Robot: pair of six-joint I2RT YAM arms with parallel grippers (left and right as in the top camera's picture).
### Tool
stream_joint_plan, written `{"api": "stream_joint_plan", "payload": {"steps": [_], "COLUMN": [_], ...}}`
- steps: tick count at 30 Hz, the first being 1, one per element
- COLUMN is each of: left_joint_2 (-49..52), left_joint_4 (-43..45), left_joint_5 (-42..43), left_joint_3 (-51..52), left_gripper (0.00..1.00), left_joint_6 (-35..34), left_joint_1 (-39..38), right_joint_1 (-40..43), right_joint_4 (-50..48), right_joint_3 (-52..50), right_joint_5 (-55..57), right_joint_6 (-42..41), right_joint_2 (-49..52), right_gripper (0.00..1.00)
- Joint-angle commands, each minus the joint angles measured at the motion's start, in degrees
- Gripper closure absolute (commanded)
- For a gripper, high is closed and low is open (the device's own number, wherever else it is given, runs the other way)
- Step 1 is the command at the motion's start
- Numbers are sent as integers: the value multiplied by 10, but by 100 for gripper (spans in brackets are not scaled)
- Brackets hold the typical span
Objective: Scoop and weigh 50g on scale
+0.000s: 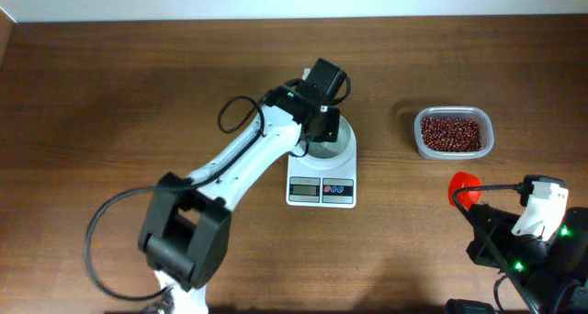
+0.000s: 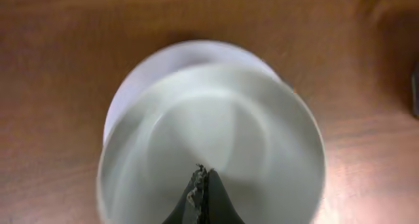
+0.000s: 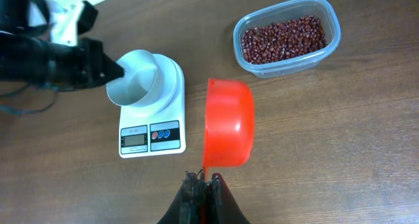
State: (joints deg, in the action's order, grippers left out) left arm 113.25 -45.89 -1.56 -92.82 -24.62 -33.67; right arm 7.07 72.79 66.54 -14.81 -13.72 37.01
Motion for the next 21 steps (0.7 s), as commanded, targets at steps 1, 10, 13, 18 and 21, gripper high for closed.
{"api": "stream_joint_plan", "payload": {"steps": [1,10,13,18,21], "left_joint_2": [-124,-335,-334,-290,-236], "left_joint_4": [-52,8,108,242,286], "left_joint_5": [7,-151,-229,-244,-237], "left_joint_3": [-26,327,414,442,442], "left_gripper": [100,100,100,100,100], "left_joint_6": [7,-264,-324,-324,-323], "left_joint_1": [-1,-129,-204,-215,-215], "right_joint_1": [-3,-3,-3,-3,-3], "right_joint_4": [-2,-2,-2,-3,-3], "right_joint_3": [4,4,4,4,4], "right_joint_5": [5,5,5,5,5], "right_joint_6": [0,0,0,0,0], "right_joint_2": [-3,-3,-3,-3,-3], "right_gripper": [96,96,96,96,96]}}
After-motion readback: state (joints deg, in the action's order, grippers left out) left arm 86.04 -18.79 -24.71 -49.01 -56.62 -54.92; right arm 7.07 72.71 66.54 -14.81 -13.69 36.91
